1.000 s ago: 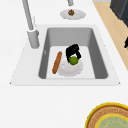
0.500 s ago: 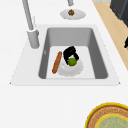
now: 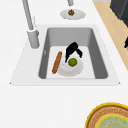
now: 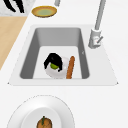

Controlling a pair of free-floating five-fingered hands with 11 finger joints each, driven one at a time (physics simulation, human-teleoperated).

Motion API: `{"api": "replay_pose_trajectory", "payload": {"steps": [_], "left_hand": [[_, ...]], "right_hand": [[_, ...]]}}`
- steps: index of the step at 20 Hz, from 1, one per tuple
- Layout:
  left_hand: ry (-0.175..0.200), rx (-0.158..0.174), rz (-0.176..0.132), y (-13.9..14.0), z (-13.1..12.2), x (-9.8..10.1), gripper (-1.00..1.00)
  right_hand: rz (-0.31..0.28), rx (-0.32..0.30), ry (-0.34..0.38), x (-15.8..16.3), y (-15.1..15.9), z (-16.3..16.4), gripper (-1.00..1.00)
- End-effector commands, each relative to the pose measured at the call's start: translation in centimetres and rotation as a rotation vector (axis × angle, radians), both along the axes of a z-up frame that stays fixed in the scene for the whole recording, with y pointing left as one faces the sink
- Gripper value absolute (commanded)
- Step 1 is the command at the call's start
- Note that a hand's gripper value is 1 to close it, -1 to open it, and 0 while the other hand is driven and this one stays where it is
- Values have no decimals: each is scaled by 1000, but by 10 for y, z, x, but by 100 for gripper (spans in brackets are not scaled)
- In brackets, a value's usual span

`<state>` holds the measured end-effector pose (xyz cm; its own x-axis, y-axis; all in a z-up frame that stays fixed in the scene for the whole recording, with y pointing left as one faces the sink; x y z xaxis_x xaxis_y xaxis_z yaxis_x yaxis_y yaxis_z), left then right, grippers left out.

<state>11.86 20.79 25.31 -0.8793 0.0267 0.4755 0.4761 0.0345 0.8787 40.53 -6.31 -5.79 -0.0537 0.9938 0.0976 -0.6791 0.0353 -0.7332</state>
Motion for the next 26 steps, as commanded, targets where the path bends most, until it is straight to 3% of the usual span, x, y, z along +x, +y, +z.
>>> {"api": "replay_pose_trajectory", "payload": {"steps": [1, 8, 26], "left_hand": [[0, 0, 0, 0, 0, 0, 0], [0, 0, 0, 0, 0, 0, 0], [0, 0, 0, 0, 0, 0, 0]], "right_hand": [[0, 12, -12, 0, -5, 24, -100], [12, 23, -85, 0, -28, 62, -100], [27, 25, -489, 7, -79, 135, -100]]}}
